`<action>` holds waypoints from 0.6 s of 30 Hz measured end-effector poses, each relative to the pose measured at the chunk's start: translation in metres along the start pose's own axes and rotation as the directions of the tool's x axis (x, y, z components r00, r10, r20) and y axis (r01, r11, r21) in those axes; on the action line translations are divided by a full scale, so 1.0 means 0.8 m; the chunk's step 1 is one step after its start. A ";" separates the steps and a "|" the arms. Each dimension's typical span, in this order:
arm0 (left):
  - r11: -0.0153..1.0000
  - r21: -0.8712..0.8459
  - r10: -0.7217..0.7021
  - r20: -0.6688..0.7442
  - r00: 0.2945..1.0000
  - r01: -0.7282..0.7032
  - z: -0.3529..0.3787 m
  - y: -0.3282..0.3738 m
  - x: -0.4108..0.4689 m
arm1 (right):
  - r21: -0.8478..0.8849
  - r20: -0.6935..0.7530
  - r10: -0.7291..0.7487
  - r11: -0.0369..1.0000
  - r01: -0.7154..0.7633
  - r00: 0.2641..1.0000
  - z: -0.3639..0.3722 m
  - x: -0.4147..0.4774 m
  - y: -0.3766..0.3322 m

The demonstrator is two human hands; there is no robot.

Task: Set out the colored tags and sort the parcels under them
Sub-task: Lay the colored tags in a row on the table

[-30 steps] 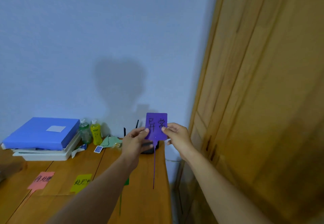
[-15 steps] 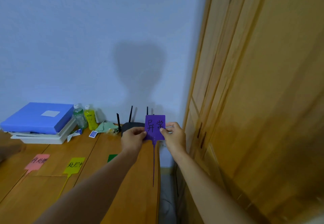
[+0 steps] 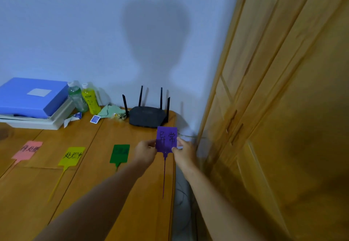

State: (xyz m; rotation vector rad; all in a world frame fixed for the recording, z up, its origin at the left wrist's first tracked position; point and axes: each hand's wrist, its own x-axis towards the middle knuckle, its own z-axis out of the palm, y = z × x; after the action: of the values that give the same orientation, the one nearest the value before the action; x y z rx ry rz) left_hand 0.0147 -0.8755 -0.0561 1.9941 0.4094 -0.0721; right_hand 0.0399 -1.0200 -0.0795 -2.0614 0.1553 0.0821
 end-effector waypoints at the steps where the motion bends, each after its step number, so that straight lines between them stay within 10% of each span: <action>1: 1.000 0.029 0.007 -0.001 1.000 -0.007 0.007 -0.012 0.008 | -0.003 0.005 0.030 1.000 -0.030 1.000 0.008 0.005 0.013; 18: 0.951 0.310 0.003 -0.007 1.000 0.000 0.078 -0.173 0.106 | -0.103 0.007 0.167 0.981 -0.166 0.986 0.118 0.055 0.148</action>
State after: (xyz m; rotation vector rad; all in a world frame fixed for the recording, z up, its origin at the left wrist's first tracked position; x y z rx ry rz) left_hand 0.0590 -0.8552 -0.2235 2.3055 0.4216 -0.1355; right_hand 0.0670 -0.9962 -0.2332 -2.1461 0.3199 0.2130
